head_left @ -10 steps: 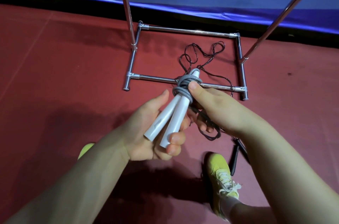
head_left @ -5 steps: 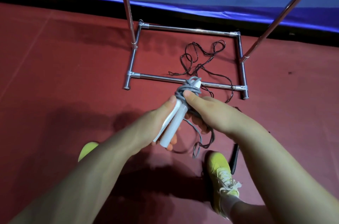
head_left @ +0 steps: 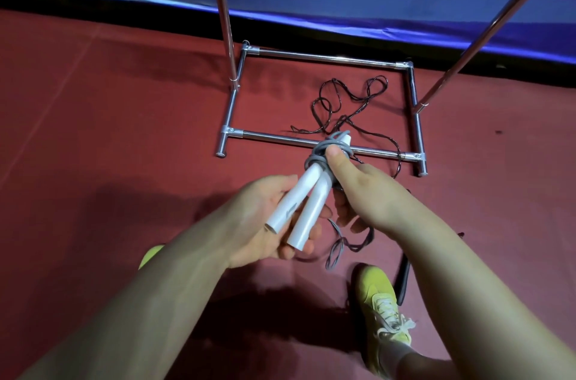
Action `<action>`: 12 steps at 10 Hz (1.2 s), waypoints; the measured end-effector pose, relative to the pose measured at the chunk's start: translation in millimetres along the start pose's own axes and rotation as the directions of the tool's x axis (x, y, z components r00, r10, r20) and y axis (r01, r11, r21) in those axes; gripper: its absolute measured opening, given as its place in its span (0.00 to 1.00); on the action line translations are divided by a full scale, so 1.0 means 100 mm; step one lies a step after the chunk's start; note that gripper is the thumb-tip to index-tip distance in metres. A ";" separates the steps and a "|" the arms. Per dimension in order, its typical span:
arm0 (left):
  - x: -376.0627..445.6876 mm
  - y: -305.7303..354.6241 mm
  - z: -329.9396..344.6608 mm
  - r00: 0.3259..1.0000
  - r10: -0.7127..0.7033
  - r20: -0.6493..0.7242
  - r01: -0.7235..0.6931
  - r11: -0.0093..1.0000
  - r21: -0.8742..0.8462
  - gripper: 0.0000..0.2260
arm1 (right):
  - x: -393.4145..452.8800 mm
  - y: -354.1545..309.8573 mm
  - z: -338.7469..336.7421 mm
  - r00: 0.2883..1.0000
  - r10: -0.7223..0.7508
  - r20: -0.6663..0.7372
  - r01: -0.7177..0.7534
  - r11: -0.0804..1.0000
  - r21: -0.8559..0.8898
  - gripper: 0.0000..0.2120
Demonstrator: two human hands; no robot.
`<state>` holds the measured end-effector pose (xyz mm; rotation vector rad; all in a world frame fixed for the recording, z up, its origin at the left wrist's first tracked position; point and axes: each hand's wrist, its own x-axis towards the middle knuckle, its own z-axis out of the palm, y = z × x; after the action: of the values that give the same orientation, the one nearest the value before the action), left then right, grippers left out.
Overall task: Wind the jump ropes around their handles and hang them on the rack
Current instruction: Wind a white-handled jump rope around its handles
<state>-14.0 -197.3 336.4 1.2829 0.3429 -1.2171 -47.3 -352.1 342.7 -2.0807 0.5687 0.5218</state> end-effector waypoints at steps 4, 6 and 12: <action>0.06 -0.02 -0.04 0.994 0.079 -0.079 -0.065 0.984 0.165 0.18 | -0.02 -0.03 0.01 0.994 -0.032 -0.107 0.027 0.999 -0.039 0.28; 0.11 -0.06 -0.07 0.936 0.320 -0.145 -0.252 0.898 0.360 0.09 | 0.01 0.02 0.06 0.998 -0.038 0.041 0.032 0.992 0.125 0.31; 0.11 -0.09 -0.13 0.813 0.552 -0.184 -0.305 0.674 0.673 0.12 | 0.08 0.02 0.16 0.993 -0.029 -0.113 0.050 0.980 0.192 0.27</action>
<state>-11.9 -190.0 318.9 2.0511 -0.1331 -0.6549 -44.7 -340.8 328.7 -1.9376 0.6152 0.3169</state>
